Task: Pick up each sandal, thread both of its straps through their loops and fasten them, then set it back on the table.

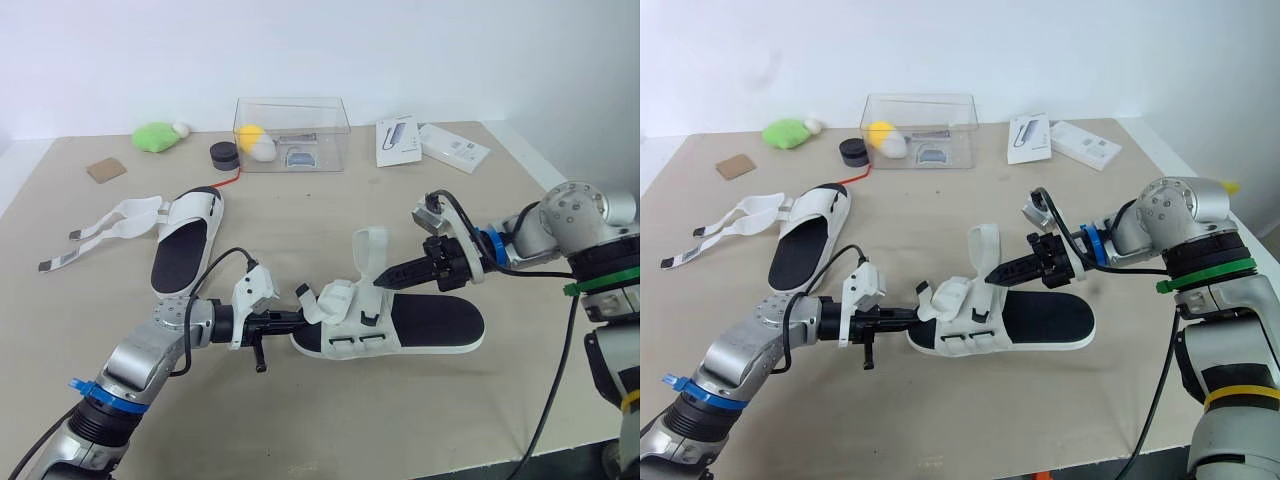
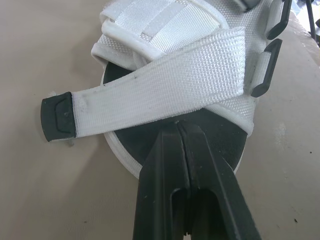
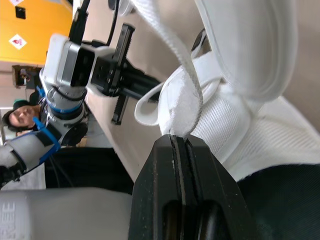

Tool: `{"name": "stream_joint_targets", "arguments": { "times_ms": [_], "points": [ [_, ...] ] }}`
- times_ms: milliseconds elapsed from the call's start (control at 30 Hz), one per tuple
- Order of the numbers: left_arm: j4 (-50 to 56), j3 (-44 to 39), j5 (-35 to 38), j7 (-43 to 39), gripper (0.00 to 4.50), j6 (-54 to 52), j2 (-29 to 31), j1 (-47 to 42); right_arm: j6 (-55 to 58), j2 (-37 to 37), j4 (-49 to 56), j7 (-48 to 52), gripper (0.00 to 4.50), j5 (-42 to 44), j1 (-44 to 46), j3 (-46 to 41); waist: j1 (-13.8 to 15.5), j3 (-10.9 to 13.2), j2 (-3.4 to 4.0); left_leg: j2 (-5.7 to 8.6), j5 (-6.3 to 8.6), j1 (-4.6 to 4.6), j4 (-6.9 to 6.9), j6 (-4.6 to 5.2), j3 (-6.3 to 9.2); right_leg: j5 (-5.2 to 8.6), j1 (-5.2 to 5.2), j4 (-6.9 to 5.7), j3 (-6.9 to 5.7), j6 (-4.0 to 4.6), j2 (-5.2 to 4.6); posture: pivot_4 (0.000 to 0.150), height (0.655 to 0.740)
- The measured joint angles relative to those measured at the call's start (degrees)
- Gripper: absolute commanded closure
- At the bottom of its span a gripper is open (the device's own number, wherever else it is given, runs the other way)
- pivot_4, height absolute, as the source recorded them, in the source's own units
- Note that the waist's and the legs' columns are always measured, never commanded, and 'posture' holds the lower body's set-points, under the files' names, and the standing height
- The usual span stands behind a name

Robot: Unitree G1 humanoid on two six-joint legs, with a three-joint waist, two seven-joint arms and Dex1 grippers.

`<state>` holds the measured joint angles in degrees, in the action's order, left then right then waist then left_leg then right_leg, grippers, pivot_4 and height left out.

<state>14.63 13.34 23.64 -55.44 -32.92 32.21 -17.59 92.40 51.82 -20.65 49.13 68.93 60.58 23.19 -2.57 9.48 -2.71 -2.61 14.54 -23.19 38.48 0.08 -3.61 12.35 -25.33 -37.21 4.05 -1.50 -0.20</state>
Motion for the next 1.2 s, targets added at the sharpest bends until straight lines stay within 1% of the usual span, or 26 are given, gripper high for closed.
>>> {"name": "stream_joint_targets", "arguments": {
  "times_ms": [67, 333, 567, 833, 1200],
  "points": [
    [0.0, 0.0, 0.0, 0.0, 4.50, 0.0, 0.0, 0.0, -0.1, 0.9, 2.0, 1.2, 4.49, 0.0, -0.7, 0.8, 0.0, 0.0, 0.00, 0.00, 0.00, 0.01, 0.01, 0.00, 0.00, 0.00, 0.01, 0.00, 0.00, -0.01, 0.00, 0.150, 0.7400],
    [0.0, 0.0, 0.0, 0.3, 4.50, 0.4, -0.4, 0.0, -0.3, 2.3, 4.2, 3.2, 4.49, 0.2, -1.0, 2.7, 0.0, 0.0, 0.02, -0.01, 0.00, 0.01, -0.01, 0.00, 0.00, 0.01, 0.00, 0.01, 0.00, 0.00, 0.02, 0.150, 0.7400],
    [0.0, 0.0, 0.0, 0.4, 4.50, 0.4, -0.4, 0.0, -0.3, 2.3, 6.0, 3.3, 4.49, -1.8, -1.3, 2.9, 0.0, 0.0, 0.02, -0.01, 0.01, 0.00, -0.01, 0.01, 0.01, 0.00, 0.00, 0.02, -0.01, 0.01, 0.02, 0.150, 0.7400],
    [0.0, 0.0, 0.0, 1.0, 4.50, 0.4, -0.8, 0.0, -0.3, 2.0, 8.9, 3.5, 4.49, -3.3, -2.4, 2.0, 0.0, 0.0, 0.02, -0.01, 0.01, 0.00, -0.01, 0.01, 0.01, 0.00, 0.00, 0.02, -0.01, 0.01, 0.02, 0.150, 0.7400],
    [0.0, 0.0, -0.1, 1.3, 4.50, 0.3, -1.4, 0.1, 0.0, 0.8, 16.2, 3.2, 4.49, -3.6, -4.4, -0.3, 0.0, 0.0, 0.03, 0.00, 0.01, 0.00, 0.00, 0.02, 0.00, 0.00, 0.00, 0.02, 0.00, 0.00, 0.01, 0.150, 0.7400]
  ]
}}
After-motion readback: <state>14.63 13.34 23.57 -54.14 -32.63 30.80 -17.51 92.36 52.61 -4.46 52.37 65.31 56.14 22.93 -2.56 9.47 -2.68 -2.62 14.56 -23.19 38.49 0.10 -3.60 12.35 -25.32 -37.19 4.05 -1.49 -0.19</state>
